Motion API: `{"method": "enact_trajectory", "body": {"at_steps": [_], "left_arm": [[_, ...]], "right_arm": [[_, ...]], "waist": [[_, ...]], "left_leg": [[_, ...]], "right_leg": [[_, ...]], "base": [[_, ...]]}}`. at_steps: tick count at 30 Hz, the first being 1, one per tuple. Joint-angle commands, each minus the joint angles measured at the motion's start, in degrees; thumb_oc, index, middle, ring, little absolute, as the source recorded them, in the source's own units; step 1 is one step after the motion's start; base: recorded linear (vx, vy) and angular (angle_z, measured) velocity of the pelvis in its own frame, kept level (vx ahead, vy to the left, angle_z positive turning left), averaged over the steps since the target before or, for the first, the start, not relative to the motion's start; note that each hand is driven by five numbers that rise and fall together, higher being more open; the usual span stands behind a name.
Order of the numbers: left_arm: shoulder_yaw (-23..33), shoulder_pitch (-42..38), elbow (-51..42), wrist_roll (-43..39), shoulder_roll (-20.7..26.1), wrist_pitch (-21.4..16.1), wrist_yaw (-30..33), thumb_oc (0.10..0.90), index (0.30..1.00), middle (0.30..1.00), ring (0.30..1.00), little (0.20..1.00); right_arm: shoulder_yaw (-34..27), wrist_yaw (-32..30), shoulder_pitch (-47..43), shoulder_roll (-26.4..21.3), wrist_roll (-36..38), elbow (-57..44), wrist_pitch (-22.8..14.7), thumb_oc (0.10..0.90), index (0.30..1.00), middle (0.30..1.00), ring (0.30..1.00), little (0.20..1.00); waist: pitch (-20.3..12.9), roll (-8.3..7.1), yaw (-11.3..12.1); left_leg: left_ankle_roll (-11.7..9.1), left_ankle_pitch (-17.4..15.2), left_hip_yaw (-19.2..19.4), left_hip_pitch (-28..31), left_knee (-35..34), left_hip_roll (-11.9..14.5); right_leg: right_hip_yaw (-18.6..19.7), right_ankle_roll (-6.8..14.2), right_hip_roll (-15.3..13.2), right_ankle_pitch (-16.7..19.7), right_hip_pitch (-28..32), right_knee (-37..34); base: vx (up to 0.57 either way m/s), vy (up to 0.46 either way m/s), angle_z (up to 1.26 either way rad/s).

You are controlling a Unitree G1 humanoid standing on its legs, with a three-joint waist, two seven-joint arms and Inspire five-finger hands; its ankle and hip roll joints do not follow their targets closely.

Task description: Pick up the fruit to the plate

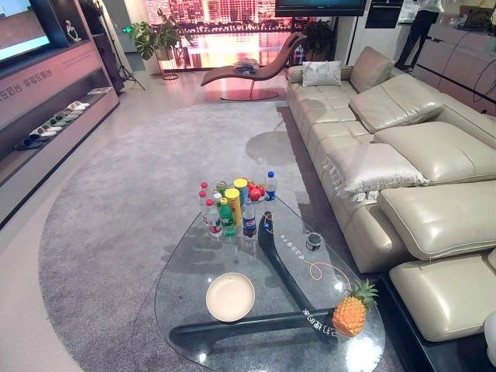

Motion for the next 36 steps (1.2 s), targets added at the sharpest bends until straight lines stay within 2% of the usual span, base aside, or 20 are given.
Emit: {"method": "enact_trajectory", "body": {"at_steps": [1, 8, 14, 21, 24, 30, 36], "left_arm": [[0.36, -2.94, 3.65, 2.96, -1.32, -0.98, 0.05, 0.800, 0.900, 0.900, 0.900, 0.900], [0.02, -2.97, 2.95, 2.71, -0.16, -1.13, -0.66, 0.800, 0.900, 0.900, 0.900, 0.900], [-0.26, -2.72, 2.44, 3.68, 1.04, -1.89, -0.94, 0.800, 0.900, 0.900, 0.900, 0.900], [-1.23, -5.39, 0.34, 1.84, 2.59, -2.04, -0.55, 0.800, 0.900, 0.900, 0.900, 0.900], [-1.23, -5.93, -0.58, 1.67, 3.61, -1.75, -0.11, 0.800, 0.900, 0.900, 0.900, 0.900], [-1.73, -7.03, -2.46, 0.36, 4.56, -2.32, 0.66, 0.800, 0.900, 0.900, 0.900, 0.900], [-2.23, -7.83, -2.91, -1.46, 4.48, -3.58, 1.60, 0.800, 0.900, 0.900, 0.900, 0.900]], "right_arm": [[-1.07, -6.13, -2.11, -1.31, -1.65, 3.10, -3.27, 0.800, 0.900, 0.900, 0.900, 0.900], [-3.03, -9.33, -3.48, -2.91, 0.58, 1.11, -6.21, 0.800, 0.900, 0.900, 0.900, 0.900], [-5.40, -11.49, -4.70, -4.15, 4.06, -0.20, -11.28, 0.800, 0.900, 0.900, 0.900, 0.900], [-5.79, -14.16, -7.90, -5.08, 9.59, -6.09, -16.20, 0.800, 0.900, 0.900, 0.900, 0.900], [-5.46, -16.34, -8.92, -5.22, 12.39, -11.68, -18.88, 0.800, 0.900, 0.900, 0.900, 0.900], [-4.22, -21.76, -11.28, -6.67, 15.37, -26.99, -17.58, 0.800, 0.900, 0.900, 0.900, 0.900], [-2.55, -27.15, -15.53, -7.99, 16.06, -38.06, -16.47, 0.800, 0.900, 0.900, 0.900, 0.900]], "waist": [[2.25, -1.33, 0.73], [4.43, -1.74, 0.95], [6.57, -2.13, 1.69], [11.64, -2.74, 1.95], [13.72, -3.31, 2.01], [17.31, -4.36, 1.37], [19.74, -5.12, 1.11]], "left_leg": [[0.22, -0.27, 0.69, -1.89, 0.92, -1.41], [0.61, -0.80, 1.03, -3.82, 2.92, -1.47], [1.24, -1.12, 0.66, -5.72, 4.15, -1.88], [1.68, -1.42, 0.79, -10.74, 8.05, -2.18], [1.97, -1.78, 0.90, -12.84, 10.00, -2.45], [2.18, -2.43, 1.67, -17.18, 13.82, -2.71], [2.33, -3.34, 1.97, -21.18, 17.86, -3.40]], "right_leg": [[-1.35, 2.26, -1.23, 0.31, 0.59, 1.11], [-0.88, 2.13, -1.29, 0.05, -1.29, 2.72], [-0.41, 2.10, -1.20, 0.34, -3.18, 3.38], [0.05, 1.78, -0.91, 0.69, -7.25, 5.81], [0.15, 1.63, -0.66, 0.73, -8.57, 6.80], [0.22, 1.18, -0.39, 0.85, -11.88, 8.77], [0.29, 0.50, -0.24, 0.74, -14.82, 10.66]], "base": [[0.00, 0.000, 0.00], [0.00, 0.000, 0.00], [0.00, -0.041, 0.00], [-0.11, -0.058, 0.01], [-0.06, -0.075, 0.01], [-0.09, -0.040, 0.00], [-0.06, -0.009, -0.01]]}}
